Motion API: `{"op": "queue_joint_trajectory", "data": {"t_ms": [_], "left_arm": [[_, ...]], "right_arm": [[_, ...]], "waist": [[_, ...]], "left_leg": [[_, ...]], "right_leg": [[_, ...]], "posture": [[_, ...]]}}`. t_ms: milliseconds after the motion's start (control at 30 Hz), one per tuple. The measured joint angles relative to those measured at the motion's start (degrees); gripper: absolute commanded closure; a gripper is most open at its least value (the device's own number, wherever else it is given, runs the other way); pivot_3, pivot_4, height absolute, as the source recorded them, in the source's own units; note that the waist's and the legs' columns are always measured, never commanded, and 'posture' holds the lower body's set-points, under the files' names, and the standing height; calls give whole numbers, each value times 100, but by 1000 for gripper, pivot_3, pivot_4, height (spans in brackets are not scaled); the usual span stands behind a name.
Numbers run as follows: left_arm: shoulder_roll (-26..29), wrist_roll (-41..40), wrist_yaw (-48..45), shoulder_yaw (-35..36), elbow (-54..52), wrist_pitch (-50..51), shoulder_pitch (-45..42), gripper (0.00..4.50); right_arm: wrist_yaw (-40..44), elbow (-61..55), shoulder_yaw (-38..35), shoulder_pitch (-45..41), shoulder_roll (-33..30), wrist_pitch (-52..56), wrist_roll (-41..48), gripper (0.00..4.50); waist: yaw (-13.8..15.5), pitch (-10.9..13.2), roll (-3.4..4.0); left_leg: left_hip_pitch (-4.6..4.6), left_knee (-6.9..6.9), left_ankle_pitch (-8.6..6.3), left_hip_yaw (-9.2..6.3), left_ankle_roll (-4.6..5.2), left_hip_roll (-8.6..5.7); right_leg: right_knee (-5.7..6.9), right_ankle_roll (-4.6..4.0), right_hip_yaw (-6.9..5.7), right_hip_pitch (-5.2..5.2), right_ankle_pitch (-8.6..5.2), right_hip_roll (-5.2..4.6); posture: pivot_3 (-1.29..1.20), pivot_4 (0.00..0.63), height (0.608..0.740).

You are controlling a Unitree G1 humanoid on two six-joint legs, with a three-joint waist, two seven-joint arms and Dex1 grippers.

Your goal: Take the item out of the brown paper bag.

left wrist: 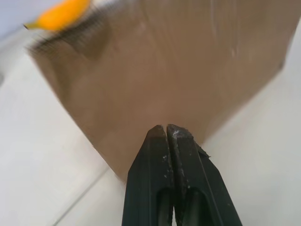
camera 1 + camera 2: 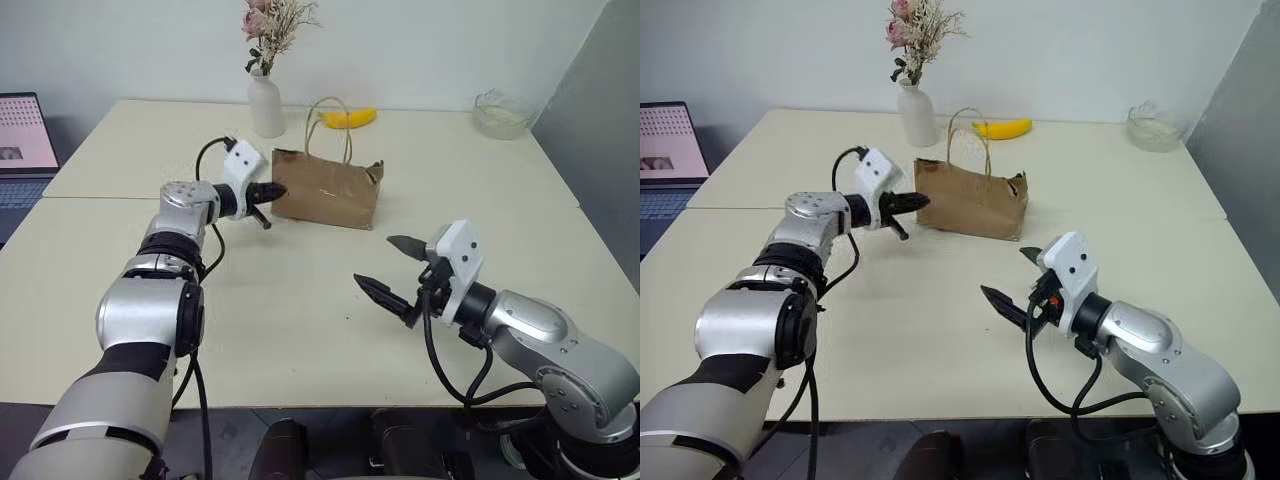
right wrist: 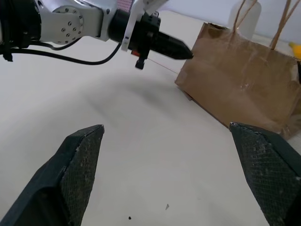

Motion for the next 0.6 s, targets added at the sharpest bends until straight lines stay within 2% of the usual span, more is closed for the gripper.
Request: {"op": "queue_joint_trajectory", "data": {"t_ms": [233, 433, 600], "left_arm": [[180, -745, 1159, 854, -162, 22, -70, 4438], [363, -627, 2065, 814, -104, 63, -71, 4438], [190, -472, 2285, 659, -24, 194, -69, 4438]], "right_arm": [[109, 148, 28, 1, -29, -173, -37, 0], [144, 219, 30, -3, -52, -276, -42, 0], [174, 336, 42, -79, -53, -290, -44, 0]], "waist": [[-5, 0, -1], [-5, -1, -1], [11, -1, -2]], "left_leg": [[0, 2, 0, -2, 0, 5], [1, 3, 0, -2, 0, 2], [0, 4, 0, -2, 0, 0]], "right_leg": [[2, 4, 0, 0, 3, -4], [4, 4, -1, 1, 3, -4], [3, 3, -3, 1, 3, -3]], "posture": [[0, 150, 740], [0, 150, 740], [0, 150, 740]]}}
